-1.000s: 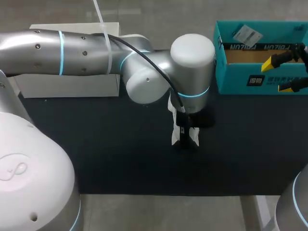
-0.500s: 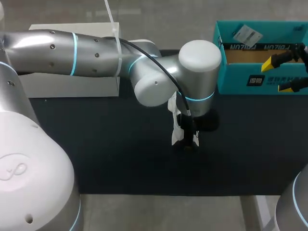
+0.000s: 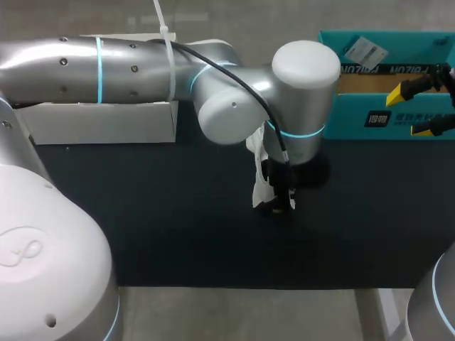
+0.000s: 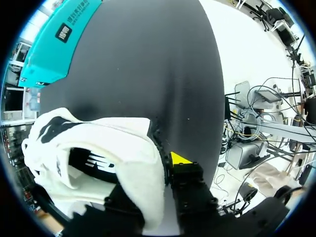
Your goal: Take the shoe out of the shoebox, open the shoe tongue, remove and reinsert the insole, then place the shoe into the shoebox
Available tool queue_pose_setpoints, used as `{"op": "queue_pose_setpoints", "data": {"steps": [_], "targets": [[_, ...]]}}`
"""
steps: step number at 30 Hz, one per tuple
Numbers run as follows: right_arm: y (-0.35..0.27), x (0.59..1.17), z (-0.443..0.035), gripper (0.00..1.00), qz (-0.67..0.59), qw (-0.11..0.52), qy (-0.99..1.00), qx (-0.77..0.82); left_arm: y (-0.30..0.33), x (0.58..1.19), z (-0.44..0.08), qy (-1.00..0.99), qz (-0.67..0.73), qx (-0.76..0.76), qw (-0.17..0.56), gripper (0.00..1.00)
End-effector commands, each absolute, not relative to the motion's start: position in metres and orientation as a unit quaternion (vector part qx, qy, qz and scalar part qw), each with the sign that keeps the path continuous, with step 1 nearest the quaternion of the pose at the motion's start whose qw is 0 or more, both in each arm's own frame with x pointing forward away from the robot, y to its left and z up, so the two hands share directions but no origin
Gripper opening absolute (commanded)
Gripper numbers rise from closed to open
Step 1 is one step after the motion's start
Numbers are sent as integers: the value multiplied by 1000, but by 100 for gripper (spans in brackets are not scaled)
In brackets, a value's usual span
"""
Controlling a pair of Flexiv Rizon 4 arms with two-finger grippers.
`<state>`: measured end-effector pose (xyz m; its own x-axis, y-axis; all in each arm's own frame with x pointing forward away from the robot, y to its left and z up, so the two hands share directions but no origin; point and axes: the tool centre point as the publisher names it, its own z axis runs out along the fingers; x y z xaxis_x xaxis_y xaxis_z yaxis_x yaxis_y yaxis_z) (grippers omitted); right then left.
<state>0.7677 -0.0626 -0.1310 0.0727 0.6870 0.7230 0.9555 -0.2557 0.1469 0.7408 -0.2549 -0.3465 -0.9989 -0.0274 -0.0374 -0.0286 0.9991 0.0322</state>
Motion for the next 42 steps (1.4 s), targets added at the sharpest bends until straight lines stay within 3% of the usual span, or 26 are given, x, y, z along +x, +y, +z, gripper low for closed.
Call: {"op": "queue_pose_setpoints", "data": {"steps": [1, 5, 22, 42], "targets": [[-62, 768, -131, 100, -356, 188, -580, -708, -257, 734, -283, 999, 33, 4, 18, 0], [-62, 768, -131, 100, -356, 188, -580, -708, -254, 736, -249, 1000, 8, -6, -16, 0], [-62, 768, -131, 100, -356, 188, -580, -708, -245, 730, -161, 999, -33, 11, 19, 0], [-62, 768, -131, 100, -356, 188, -580, -708, -230, 743, -153, 999, -35, 23, 10, 0]]}}
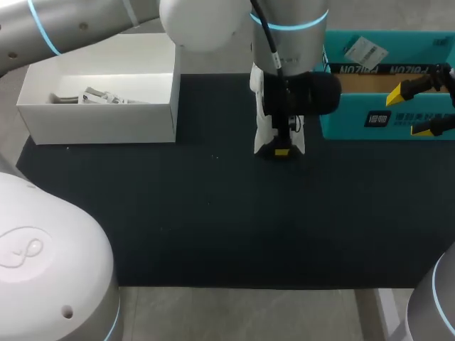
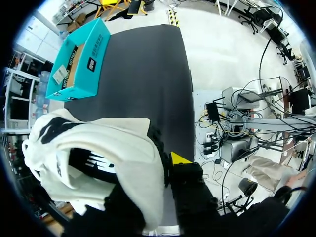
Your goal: Take the shoe out of the shoebox, open the shoe tongue, remove and reinsert the insole, then place the shoe into the shoebox
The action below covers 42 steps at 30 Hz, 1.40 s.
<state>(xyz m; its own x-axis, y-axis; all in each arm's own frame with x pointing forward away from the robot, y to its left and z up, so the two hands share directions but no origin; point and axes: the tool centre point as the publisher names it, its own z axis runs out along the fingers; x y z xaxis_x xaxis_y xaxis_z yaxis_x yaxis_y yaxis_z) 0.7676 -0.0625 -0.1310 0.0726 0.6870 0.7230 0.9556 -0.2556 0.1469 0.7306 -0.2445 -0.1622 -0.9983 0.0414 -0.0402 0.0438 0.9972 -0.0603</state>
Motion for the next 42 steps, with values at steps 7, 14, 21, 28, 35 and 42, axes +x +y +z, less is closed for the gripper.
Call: {"op": "queue_pose_setpoints", "data": {"steps": [7, 14, 21, 28, 35, 42], "targets": [[-62, 768, -131, 100, -356, 188, -580, -708, -194, 786, -141, 1000, -24, 8, -9, 0], [-62, 768, -131, 100, -356, 188, -580, -708, -156, 825, -147, 999, -2, -21, -29, 0], [-62, 768, -131, 100, -356, 188, -580, -708, -111, 862, -145, 998, 8, -43, -40, 0], [-62, 768, -131, 100, -356, 188, -580, -708, -67, 891, -145, 998, 16, -28, -63, 0], [-62, 768, -131, 100, -356, 188, -580, -708, -15, 929, -146, 996, 11, -35, -85, 0], [-62, 768, -131, 100, -356, 188, -580, -708, 43, 967, -140, 997, 16, -5, -75, 0]]}}
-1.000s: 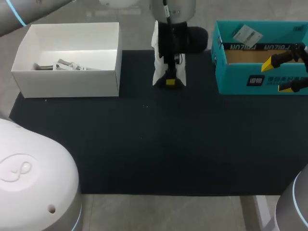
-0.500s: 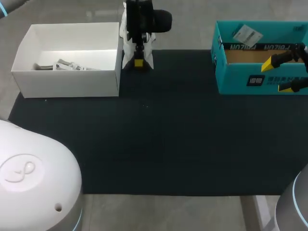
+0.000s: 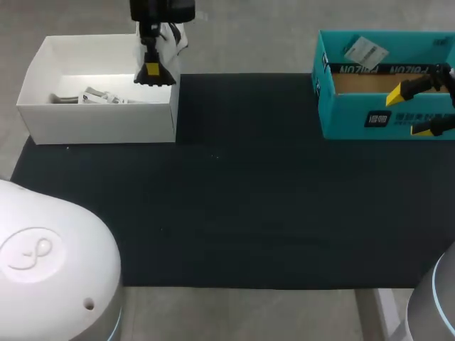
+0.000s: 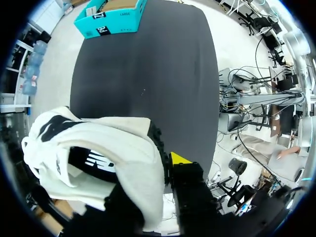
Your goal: Take the shoe out of the shoebox, open the shoe tongue, remove and reinsert the insole, then place the shoe into the shoebox
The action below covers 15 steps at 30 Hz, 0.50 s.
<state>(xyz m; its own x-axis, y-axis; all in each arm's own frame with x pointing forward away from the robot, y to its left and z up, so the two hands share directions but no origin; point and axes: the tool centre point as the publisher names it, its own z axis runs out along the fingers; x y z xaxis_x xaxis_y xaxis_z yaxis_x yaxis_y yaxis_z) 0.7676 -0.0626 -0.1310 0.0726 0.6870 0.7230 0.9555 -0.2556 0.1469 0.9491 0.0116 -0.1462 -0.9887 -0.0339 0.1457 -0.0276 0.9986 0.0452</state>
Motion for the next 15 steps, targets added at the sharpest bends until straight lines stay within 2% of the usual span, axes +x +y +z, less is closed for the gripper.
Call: {"op": "queue_pose_setpoints", "data": {"steps": [1, 9, 15], "targets": [[-62, 768, -131, 100, -356, 188, -580, -708, 50, 973, -141, -997, -29, 12, 68, 0], [-62, 768, -131, 100, -356, 188, -580, -708, 89, 992, -141, -996, -39, -41, 62, 0], [-62, 768, -131, 100, -356, 188, -580, -708, 112, 1007, -135, -998, -34, -23, 55, 0]]}}
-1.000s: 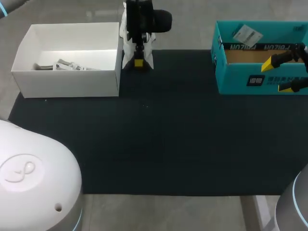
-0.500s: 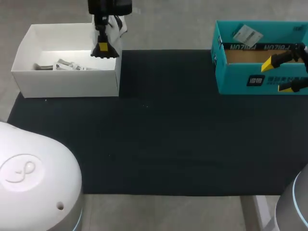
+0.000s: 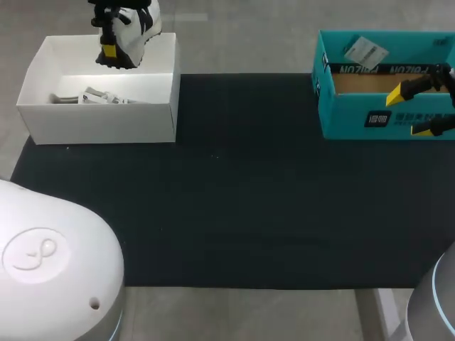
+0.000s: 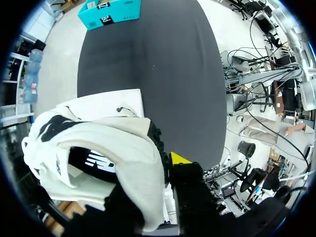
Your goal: Take the shoe out of the shoebox, open the shoe tongue, remove and reinsert the insole, then place the shoe into the shoebox
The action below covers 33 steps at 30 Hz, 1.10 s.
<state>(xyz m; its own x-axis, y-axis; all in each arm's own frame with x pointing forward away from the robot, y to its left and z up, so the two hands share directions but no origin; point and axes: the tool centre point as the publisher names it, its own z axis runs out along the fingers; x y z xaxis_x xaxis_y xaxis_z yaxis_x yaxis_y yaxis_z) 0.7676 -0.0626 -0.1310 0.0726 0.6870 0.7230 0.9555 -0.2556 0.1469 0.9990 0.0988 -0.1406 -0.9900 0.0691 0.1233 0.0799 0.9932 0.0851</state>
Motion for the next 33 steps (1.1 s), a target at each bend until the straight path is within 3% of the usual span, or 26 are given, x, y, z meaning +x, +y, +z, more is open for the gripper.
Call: {"op": "queue_pose_setpoints", "data": {"steps": [1, 21, 33], "targets": [[-62, 768, -131, 100, -356, 188, -580, -708, 112, 1010, -135, -998, -25, -12, 54, 0], [-62, 768, -131, 100, -356, 188, -580, -708, 112, 1010, -135, -998, -25, -12, 54, 0], [-62, 768, -131, 100, -356, 188, -580, -708, 164, 1061, -143, -998, -60, 0, 5, 0]]}}
